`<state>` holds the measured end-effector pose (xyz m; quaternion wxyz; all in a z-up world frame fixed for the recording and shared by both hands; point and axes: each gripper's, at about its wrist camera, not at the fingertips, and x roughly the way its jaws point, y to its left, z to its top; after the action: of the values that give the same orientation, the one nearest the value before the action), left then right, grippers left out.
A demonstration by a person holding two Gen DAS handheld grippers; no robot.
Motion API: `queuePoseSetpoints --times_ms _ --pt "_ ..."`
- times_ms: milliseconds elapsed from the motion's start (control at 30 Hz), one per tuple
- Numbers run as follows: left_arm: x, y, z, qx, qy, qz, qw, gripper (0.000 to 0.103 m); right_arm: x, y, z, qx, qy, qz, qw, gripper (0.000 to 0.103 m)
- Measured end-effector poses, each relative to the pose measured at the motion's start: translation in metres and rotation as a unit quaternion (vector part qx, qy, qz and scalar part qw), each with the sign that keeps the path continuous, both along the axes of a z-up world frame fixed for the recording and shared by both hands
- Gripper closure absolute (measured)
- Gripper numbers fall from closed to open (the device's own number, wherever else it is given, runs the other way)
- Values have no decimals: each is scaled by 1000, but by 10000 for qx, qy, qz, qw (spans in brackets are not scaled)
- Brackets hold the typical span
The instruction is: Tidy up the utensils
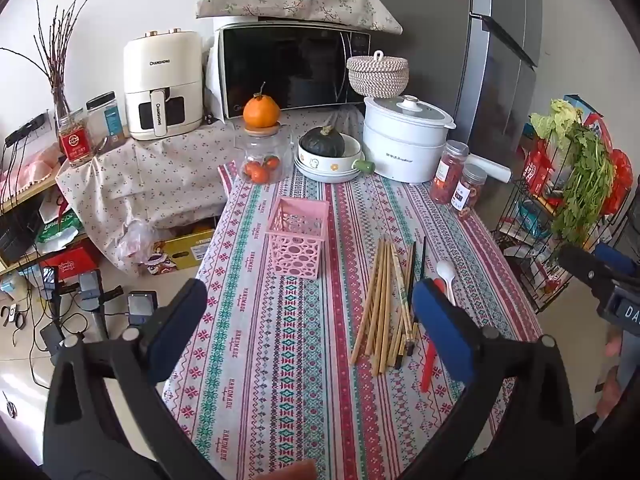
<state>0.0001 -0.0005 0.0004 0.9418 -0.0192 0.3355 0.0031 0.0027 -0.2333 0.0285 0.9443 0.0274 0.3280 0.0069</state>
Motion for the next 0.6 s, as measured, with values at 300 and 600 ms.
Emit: queuePoseSetpoints --times_ms 300,600 --pt "-2 -5 7 -49 -61 -3 10000 1 1 0 -2 26 26 6 10000 0" --pt "-3 0 7 -115 -90 -7 9999 1 2 0 -2 -28 49 4 10000 0"
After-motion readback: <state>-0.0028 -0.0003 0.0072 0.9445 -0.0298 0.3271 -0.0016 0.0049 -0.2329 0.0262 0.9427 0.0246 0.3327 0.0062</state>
